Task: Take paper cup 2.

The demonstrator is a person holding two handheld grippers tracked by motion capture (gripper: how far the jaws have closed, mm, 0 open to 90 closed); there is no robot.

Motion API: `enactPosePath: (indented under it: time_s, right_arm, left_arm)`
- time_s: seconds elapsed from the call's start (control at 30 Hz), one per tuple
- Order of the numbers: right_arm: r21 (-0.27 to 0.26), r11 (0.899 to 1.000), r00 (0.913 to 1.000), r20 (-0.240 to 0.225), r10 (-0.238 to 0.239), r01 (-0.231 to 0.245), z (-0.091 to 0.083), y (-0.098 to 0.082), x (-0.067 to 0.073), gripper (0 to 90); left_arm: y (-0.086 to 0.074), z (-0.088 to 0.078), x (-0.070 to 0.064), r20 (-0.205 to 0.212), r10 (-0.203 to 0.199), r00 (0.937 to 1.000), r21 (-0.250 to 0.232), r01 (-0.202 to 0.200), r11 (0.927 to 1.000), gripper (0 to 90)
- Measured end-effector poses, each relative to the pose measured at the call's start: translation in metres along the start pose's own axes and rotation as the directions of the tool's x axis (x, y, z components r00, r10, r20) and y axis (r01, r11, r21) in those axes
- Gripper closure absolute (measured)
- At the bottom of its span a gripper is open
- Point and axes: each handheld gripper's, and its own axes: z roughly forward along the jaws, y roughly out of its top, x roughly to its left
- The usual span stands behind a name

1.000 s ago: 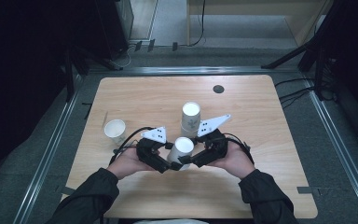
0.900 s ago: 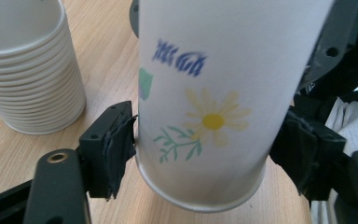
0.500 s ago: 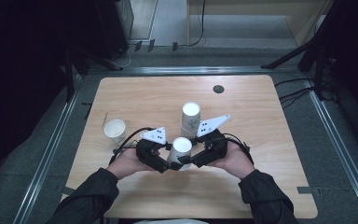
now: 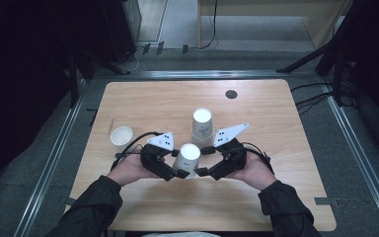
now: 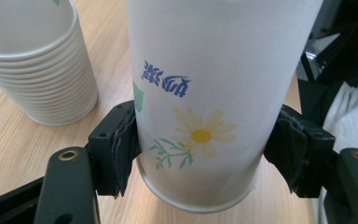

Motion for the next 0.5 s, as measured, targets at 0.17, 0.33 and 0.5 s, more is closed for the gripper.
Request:
enactPosePath:
  time_s: [0.17, 0.33, 0.5]
  right_arm:
    - [0.029, 1.000, 0.9990, 0.041, -0.014, 0.013, -0.003, -0.007, 0.003, 24.2]
    - [0.018, 1.000, 0.9974, 0.071, -0.010, 0.009, -0.005, -0.012, 0.002, 24.8]
    - [0.021, 1.000, 0.9967, 0.081, -0.010, 0.008, -0.002, -0.015, 0.001, 25.4]
  left_arm:
    - [0.007, -0.003, 0.002, -0.019, 0.028, 0.9994, 0.102, -0.026, 0.9944, 29.8]
    - [0.018, -0.005, 0.003, -0.052, 0.070, 0.9962, 0.174, -0.060, 0.9829, 29.7]
    - [0.026, -0.003, 0.003, -0.088, 0.114, 0.9896, 0.233, -0.091, 0.9682, 29.3]
